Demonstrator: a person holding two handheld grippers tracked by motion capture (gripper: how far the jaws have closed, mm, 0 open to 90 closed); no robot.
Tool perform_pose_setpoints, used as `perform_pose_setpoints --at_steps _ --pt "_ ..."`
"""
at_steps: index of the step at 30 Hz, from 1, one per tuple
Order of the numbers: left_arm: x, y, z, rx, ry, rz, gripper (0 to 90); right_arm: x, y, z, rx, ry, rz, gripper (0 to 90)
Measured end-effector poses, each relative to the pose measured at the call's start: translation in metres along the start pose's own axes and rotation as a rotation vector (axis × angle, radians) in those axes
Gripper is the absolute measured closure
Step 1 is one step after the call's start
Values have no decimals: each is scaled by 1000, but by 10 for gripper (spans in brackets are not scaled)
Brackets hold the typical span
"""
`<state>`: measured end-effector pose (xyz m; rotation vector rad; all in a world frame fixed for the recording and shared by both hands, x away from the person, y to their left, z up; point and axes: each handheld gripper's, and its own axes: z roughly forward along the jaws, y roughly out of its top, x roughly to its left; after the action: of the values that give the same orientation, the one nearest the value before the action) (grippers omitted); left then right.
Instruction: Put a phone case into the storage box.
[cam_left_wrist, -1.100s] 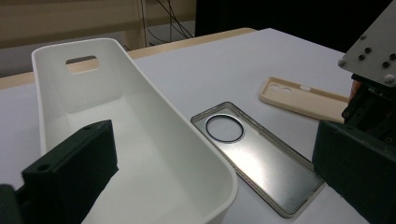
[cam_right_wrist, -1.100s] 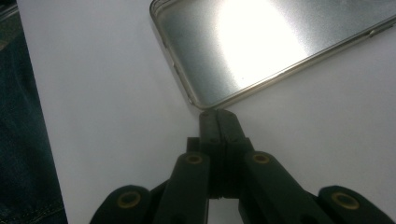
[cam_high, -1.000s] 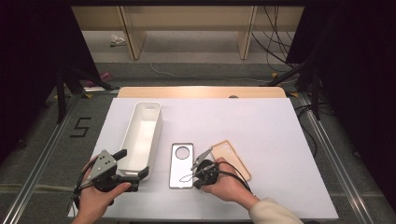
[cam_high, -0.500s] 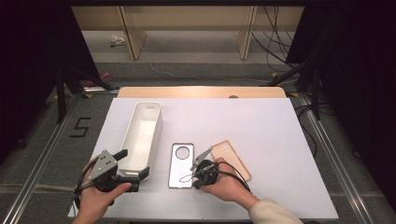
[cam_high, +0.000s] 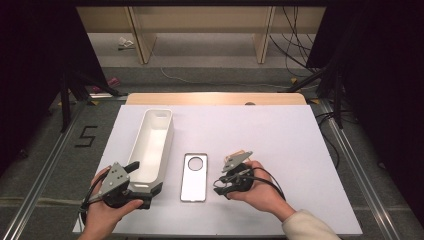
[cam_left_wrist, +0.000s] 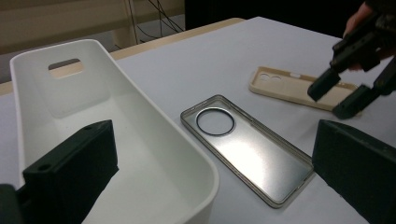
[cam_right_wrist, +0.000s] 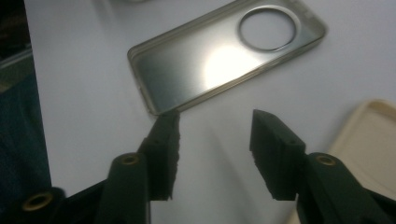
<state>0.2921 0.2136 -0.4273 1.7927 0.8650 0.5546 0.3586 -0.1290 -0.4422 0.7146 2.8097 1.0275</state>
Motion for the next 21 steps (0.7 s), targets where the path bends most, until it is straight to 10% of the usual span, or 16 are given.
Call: perform_pose_setpoints --at_steps 6,21 --pt "-11 7 4 40 -63 74 29 -19 -20 -38 -153 -74 41 369" --pt "-54 26 46 386 -292 419 152 -46 -83 -89 -227 -219 170 275"
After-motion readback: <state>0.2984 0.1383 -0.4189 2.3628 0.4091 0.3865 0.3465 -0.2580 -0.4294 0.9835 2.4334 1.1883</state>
